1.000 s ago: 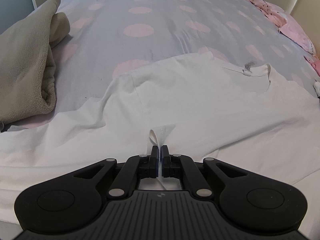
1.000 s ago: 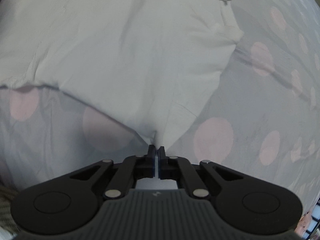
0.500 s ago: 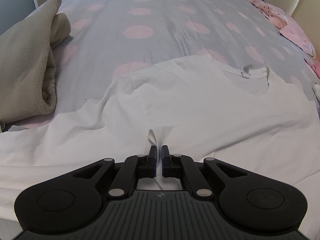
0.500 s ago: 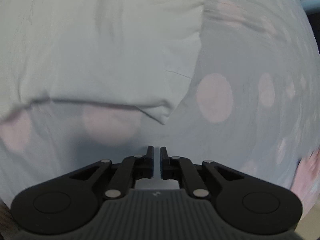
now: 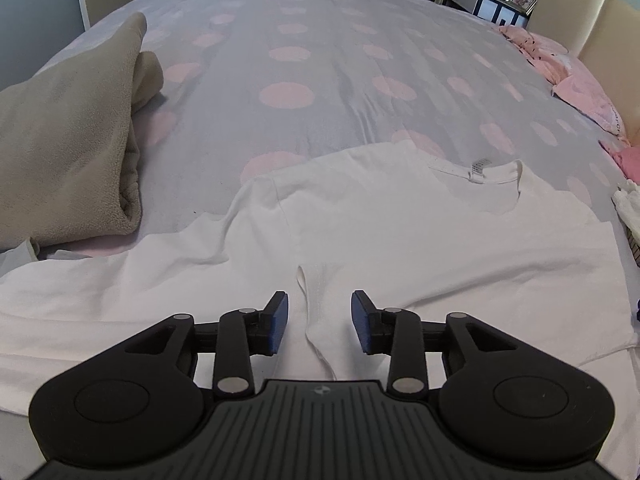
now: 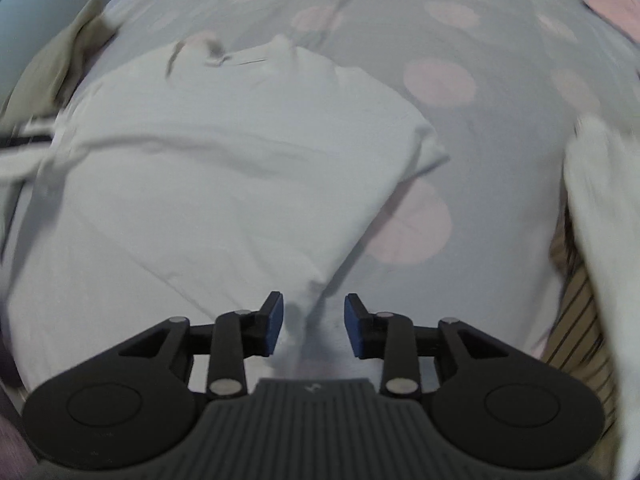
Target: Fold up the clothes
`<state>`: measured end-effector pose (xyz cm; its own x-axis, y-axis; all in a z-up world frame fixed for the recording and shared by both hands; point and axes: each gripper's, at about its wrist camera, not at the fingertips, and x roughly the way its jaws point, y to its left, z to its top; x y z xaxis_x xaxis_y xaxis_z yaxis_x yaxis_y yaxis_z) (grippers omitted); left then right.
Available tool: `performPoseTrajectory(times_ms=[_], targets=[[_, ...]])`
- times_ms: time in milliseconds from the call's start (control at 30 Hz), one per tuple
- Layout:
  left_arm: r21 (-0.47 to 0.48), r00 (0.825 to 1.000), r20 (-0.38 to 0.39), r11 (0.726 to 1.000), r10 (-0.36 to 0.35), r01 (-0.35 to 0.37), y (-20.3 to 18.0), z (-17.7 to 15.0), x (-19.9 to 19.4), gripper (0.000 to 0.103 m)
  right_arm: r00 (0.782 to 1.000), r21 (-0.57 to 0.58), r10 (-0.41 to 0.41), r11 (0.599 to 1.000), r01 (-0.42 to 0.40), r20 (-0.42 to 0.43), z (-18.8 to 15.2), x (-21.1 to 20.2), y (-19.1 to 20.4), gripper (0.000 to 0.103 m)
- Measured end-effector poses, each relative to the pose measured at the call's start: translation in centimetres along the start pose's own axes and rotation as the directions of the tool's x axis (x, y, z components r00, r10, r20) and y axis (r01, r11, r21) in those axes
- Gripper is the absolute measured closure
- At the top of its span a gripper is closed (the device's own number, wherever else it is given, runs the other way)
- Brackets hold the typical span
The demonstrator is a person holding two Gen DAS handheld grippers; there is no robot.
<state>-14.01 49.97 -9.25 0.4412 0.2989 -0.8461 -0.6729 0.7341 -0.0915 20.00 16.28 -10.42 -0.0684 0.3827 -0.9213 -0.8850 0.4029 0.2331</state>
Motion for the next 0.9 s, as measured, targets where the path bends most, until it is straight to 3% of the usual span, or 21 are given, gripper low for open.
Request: performPoseTrajectory(times_ms=[67,233,500,667,767,833,900], targets=[[0.003,1.0,0.007,1.0,0.008,-0.008,0.2,-0.1,-0.5,0.07,1.0,0.066,-0.003,0.998,0.003,-0.005,-0.8,0.6,0.7,0.066],[-0.023,1.0,0.012,1.0,-0.005,0.006,1.1,-1.0,-1.2,0.067,0.992,0.031,-0.117,0.993,0.118,-0.042,-2.2,2.1,2.3,0.067],[-0.094,0.993,0.041,0.989,-0.114,0.117,3.0,0.3,0.9,0.067,0.985,0.059,-0.163,0.985,0.16,0.062,-2.1,0.9,5.4,0.061],[-0.06,0.993,0.035,0.991,-0.116,0.118,2.1,0.8,3.7,0.067,0.971,0.119,-0.211,0.973,0.198,0.11,-2.4,0.3,6.9,0.057],[-0.044,0.993,0.031,0.992,-0.114,0.115,1.6,0.9,5.0,0.079,0.972,0.162,-0.2,0.971,0.179,0.126,-3.1,0.7,7.3,0.053],[-0.037,0.991,0.046,0.991,-0.125,0.127,1.5,1.0,5.2,0.099,0.974,0.185,-0.184,0.97,0.158,0.133,-3.5,0.9,7.4,0.051],[-0.027,0.99,0.075,0.992,-0.121,0.124,1.5,1.2,4.8,0.1,0.974,0.194,-0.183,0.969,0.155,0.132,-3.7,1.5,7.4,0.049]])
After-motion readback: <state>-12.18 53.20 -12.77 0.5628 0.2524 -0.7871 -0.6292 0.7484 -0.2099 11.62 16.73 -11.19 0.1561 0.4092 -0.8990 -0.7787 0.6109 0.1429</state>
